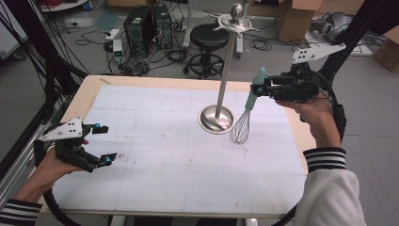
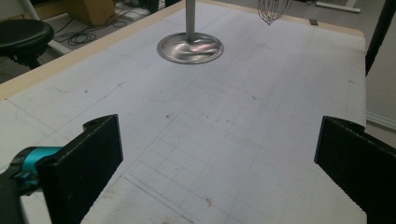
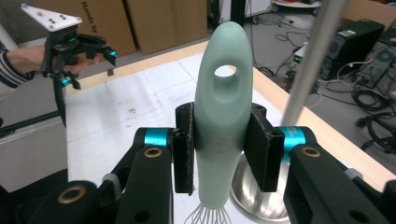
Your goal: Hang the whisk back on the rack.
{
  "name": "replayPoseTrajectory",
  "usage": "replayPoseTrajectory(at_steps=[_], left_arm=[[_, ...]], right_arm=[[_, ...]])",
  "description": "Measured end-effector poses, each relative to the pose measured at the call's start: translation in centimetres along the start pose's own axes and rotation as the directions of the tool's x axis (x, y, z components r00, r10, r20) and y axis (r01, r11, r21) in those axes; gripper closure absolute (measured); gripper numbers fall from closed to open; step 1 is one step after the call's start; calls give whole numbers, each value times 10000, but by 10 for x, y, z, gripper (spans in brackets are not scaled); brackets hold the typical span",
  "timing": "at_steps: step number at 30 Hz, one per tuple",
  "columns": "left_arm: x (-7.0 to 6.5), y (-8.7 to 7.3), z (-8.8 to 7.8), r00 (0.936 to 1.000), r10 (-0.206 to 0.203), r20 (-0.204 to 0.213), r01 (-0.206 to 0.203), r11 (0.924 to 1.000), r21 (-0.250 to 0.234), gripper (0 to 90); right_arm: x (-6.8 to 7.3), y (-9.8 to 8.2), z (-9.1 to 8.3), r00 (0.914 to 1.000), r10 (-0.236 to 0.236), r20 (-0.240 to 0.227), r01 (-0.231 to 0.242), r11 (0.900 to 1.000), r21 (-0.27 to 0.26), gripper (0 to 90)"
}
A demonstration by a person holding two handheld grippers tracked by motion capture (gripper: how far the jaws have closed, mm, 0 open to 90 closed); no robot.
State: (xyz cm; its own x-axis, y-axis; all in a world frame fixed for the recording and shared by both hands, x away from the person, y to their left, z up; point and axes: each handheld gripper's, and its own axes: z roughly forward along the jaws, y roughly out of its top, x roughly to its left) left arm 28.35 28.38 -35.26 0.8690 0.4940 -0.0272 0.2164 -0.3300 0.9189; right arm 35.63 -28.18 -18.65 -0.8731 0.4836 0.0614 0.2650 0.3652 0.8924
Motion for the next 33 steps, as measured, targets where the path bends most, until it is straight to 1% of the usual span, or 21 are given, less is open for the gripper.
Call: replayPoseTrajectory(at_steps=[1, 2, 3, 4, 7, 11, 12, 13, 16, 17, 20, 26, 29, 30, 32, 33], left_arm=[[0, 0, 0, 10000, 3, -18, -3, 10000, 2, 17], [0, -1, 0, 10000, 39, -14, -39, 10000, 32, 17], [0, -1, 0, 10000, 24, -33, -23, 10000, 66, 17], [-1, -1, 0, 10000, 1, -50, -1, 10000, 42, 17], [-1, -1, 0, 10000, 35, 7, -35, 10000, 24, 17], [-1, -1, -2, 10000, -27, -25, 27, 10000, 2, 17], [-1, -1, -3, 10000, -94, -23, 94, 10000, -21, 17], [-1, -1, -3, 9999, -102, 29, 102, 9999, -2, 17], [-1, -3, -4, 9994, -327, 83, 328, 9994, -89, 17], [-1, -4, -3, 9996, -293, 18, 293, 9996, -44, 17], [-2, -6, -4, 9992, -400, -28, 400, 9991, -132, 17], [-3, -8, -5, 9992, -387, -30, 387, 9992, -43, 17], [-3, -8, -7, 9989, -467, -67, 466, 9989, -64, 17], [-2, -8, -8, 9987, -498, -73, 498, 9987, -58, 17], [-2, -9, -7, 9987, -505, -94, 505, 9987, -37, 17], [-2, -9, -7, 9987, -507, -90, 507, 9987, -33, 17]], right_arm=[[-2, 1, -2, 10000, 63, 12, -63, 10000, 67, 663], [-5, 2, -3, 10000, -4, 60, 3, 10000, 46, 663], [-6, 4, -4, 9999, 96, 71, -97, 9999, 122, 663], [-10, 5, -5, 9999, 18, 117, -19, 9999, 122, 663], [-14, 10, -7, 10000, 9, 90, -11, 9997, 247, 663], [-23, 17, -8, 9998, -61, 207, 54, 9994, 341, 663], [-25, 18, -9, 9997, 2, 243, -13, 9990, 440, 663], [-27, 20, -9, 9996, -42, 273, 30, 9990, 441, 663], [-34, 24, -10, 9996, 16, 288, -29, 9989, 470, 663], [-36, 25, -10, 9996, -7, 296, -6, 9990, 442, 663], [-41, 31, -12, 9994, -42, 347, 24, 9987, 501, 663], [-49, 41, -11, 9992, -181, 345, 159, 9980, 617, 663], [-56, 46, -11, 9988, -275, 400, 247, 9972, 702, 663], [-56, 48, -11, 9989, -215, 405, 184, 9969, 762, 663], [-60, 52, -11, 9986, -362, 397, 330, 9965, 774, 663], [-60, 54, -11, 9985, -347, 417, 313, 9963, 797, 663]])
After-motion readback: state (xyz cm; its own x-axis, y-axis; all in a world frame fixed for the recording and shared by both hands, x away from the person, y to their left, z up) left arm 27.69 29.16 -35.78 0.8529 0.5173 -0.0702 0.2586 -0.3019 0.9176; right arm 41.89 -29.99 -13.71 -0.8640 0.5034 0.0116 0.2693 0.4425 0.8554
